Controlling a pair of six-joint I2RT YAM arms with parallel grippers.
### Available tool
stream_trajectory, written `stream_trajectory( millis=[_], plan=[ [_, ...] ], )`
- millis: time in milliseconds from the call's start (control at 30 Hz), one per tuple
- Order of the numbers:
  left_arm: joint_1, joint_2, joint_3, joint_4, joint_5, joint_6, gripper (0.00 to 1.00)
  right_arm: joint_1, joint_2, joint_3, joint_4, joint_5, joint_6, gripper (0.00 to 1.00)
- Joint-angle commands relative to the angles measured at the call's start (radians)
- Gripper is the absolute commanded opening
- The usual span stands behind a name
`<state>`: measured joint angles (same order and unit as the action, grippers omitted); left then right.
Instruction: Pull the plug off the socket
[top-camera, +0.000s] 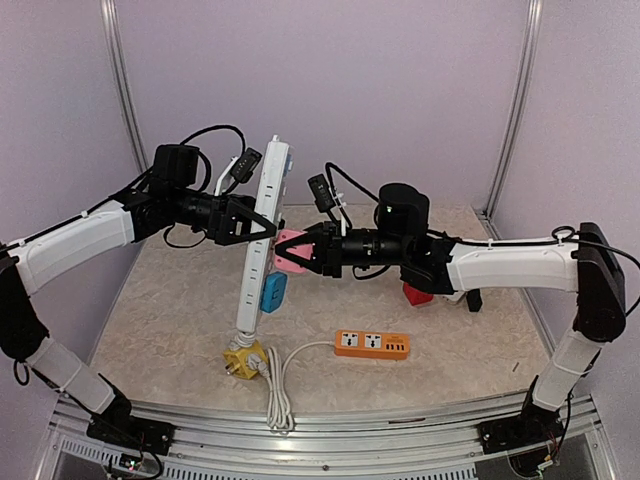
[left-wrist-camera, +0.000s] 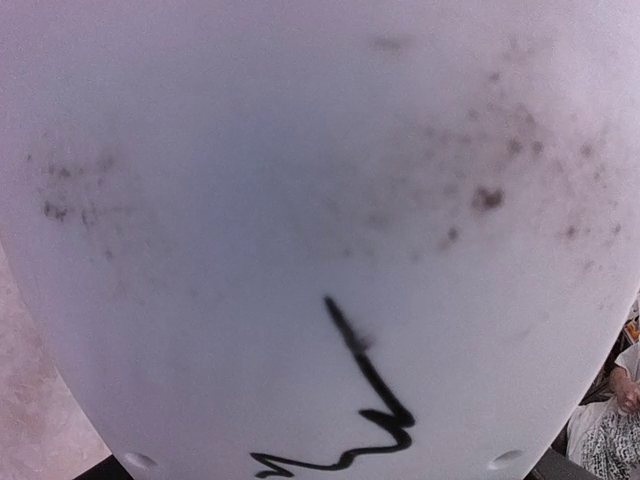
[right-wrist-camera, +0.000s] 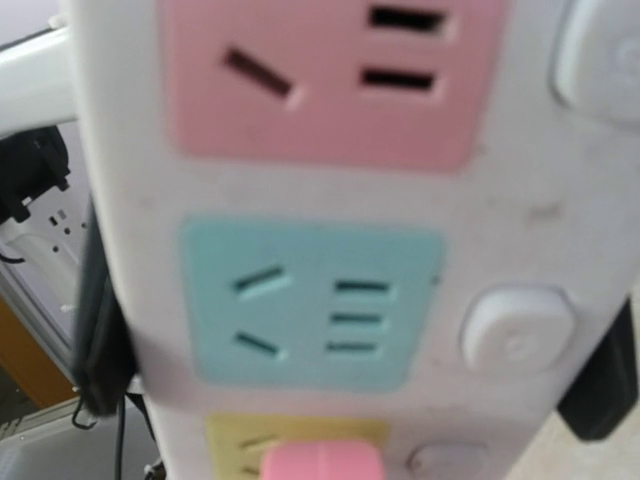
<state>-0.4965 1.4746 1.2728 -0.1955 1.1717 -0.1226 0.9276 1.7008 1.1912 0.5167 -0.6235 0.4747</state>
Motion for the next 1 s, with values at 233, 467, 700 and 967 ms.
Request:
stream_trajectory(
  millis=[233,467,700,967],
  plan=[
    [0.013,-0.015,0.032,0.049,0.01,-0.01,0.02,0.011,-0.003,0.005,-0.045,0.007,-0.023,0.0],
    [0.013,-0.016,0.03,0.049,0.007,-0.009,0.01,0.01,-0.013,0.013,-0.103,0.085,-0.048,0.0],
    [0.013,-0.017,0.031,0.051,0.007,-0.01,0.01,0.01,-0.014,0.001,-0.066,0.051,-0.029,0.0],
    [0.012,-0.017,0.03,0.054,0.011,-0.012,0.01,0.011,-0.011,-0.006,0.008,-0.03,0.016,0.0]
  ],
)
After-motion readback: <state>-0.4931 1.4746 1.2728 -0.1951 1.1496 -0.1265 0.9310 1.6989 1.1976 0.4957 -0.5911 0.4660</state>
